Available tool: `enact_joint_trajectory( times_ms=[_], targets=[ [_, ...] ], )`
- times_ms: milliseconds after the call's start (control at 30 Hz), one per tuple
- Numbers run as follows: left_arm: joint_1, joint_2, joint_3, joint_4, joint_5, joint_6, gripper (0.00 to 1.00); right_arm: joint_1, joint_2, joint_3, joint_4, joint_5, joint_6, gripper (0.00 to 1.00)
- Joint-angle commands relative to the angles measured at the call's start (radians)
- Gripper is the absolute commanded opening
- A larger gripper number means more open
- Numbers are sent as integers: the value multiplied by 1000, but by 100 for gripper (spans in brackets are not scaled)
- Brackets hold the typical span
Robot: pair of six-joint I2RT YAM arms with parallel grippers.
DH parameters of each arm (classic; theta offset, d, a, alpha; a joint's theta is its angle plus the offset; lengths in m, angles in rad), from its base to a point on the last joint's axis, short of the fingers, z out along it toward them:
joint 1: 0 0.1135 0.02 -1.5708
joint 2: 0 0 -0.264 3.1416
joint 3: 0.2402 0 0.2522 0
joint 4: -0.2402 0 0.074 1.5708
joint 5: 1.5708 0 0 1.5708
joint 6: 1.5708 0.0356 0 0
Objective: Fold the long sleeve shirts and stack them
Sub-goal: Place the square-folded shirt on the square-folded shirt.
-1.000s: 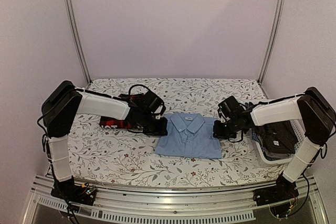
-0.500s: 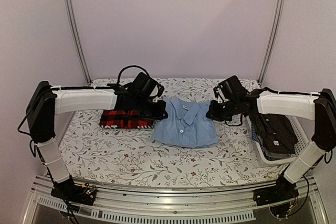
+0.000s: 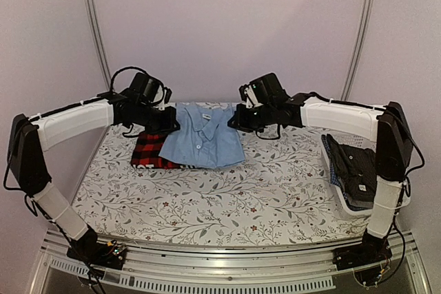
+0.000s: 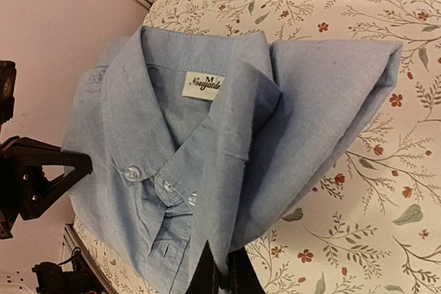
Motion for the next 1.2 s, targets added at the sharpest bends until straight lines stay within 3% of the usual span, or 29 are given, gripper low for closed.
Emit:
enact_joint_trajectory(
  times_ms=[0,200,400,767,800,900,1033,1167],
  targets=[
    [129,-56,-32,-41,2,87,0,27,142,152,97,-74,20,0],
    [293,-48,-50,-20,32,120,0,36,327,338,189,-166,67,0],
    [376,4,-47,-11,45,133,0,38,491,487,223,-225,109,0],
    [462,159,-46,25,30,142,0,32,630,520,291,-272,159,0],
    [469,180,-44,36,42,144,0,27,642,516,291,-274,160,5],
    [486,255,-18,39,58,155,5,7,648,476,289,-267,172,36],
    [517,286,21,5,48,144,39,-19,613,435,240,-252,151,60],
    [523,272,84,-38,7,155,57,-21,538,415,174,-186,66,80]
  ],
)
